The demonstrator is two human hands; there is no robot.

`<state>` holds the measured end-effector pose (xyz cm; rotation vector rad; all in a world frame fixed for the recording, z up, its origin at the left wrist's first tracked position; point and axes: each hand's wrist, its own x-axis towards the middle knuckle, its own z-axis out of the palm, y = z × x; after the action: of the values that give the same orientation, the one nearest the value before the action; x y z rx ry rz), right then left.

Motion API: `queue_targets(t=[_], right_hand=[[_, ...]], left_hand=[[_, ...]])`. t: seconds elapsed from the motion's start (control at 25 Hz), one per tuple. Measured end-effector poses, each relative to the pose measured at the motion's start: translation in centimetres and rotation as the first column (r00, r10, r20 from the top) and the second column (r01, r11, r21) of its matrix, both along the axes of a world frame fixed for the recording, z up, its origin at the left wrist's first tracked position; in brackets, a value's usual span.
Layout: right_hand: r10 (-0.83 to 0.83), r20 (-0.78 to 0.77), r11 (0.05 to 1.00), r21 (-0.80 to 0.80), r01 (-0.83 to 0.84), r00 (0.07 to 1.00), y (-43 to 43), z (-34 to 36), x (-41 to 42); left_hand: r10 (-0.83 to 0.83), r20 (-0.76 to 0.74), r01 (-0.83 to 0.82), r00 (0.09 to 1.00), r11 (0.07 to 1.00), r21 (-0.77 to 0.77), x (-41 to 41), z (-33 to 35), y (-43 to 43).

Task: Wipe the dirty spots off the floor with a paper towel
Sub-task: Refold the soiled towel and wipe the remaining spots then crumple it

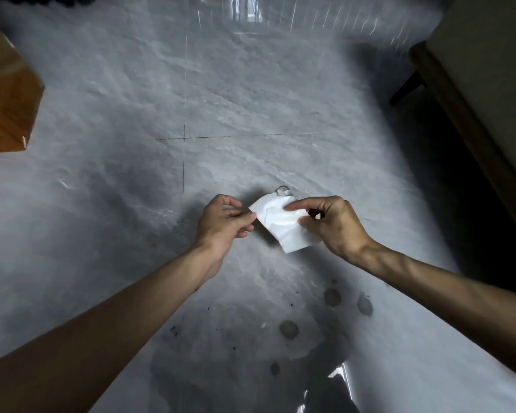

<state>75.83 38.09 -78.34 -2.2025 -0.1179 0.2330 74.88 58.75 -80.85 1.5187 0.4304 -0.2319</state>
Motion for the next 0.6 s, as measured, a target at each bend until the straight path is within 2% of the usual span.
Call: queue_targets(t=[0.08,0.12,0.2,0.24,0.32,0.44,0.52,0.6], right_hand=[[0.08,0.118,0.978,-0.202,-0.055,0.99,-1.8,1.4,0.1],[0.15,0.164,0.934,-0.348,-0.084,0.975,-3.1,2.1,0.0],[0.241,0.144,0.829,-0.544,-0.127,0.96,-6.6,3.7,-0.3],[0.228,0.107,0.811,-0.571,-0.128,0.968,-8.7,4.7,-0.8],[0.165,0.082,0.803,-0.589,-0.086,0.983,-12.5,6.0,-2.6],[0.074,0.106,0.762,-0.648,0.013,0.992,-16.7,4.8,-6.0],[-0.045,0.146,0.751,-0.647,0.13,0.988,-19.1,1.5,-8.2],[-0.233,0.187,0.779,-0.552,0.298,0.954,-21.0,-3.1,-9.9]], left_hand=[[-0.052,-0.037,0.053,0.998,0.999,0.012,0.3,-0.7,-0.5],[-0.117,-0.057,0.121,0.991,0.991,0.065,0.5,-1.1,-1.0],[-0.325,-0.103,0.341,0.94,0.899,0.276,1.0,-1.6,-2.1],[-0.451,-0.134,0.466,0.883,0.8,0.379,1.4,-1.4,-3.2],[-0.668,-0.181,0.638,0.722,0.542,0.547,2.0,-0.2,-5.9],[-0.813,-0.254,0.657,0.524,0.196,0.728,2.6,0.8,-9.3],[-0.808,-0.36,0.638,0.466,0.025,0.77,2.1,-0.6,-10.8],[-0.729,-0.476,0.597,0.492,-0.115,0.794,1.6,-3.4,-11.8]])
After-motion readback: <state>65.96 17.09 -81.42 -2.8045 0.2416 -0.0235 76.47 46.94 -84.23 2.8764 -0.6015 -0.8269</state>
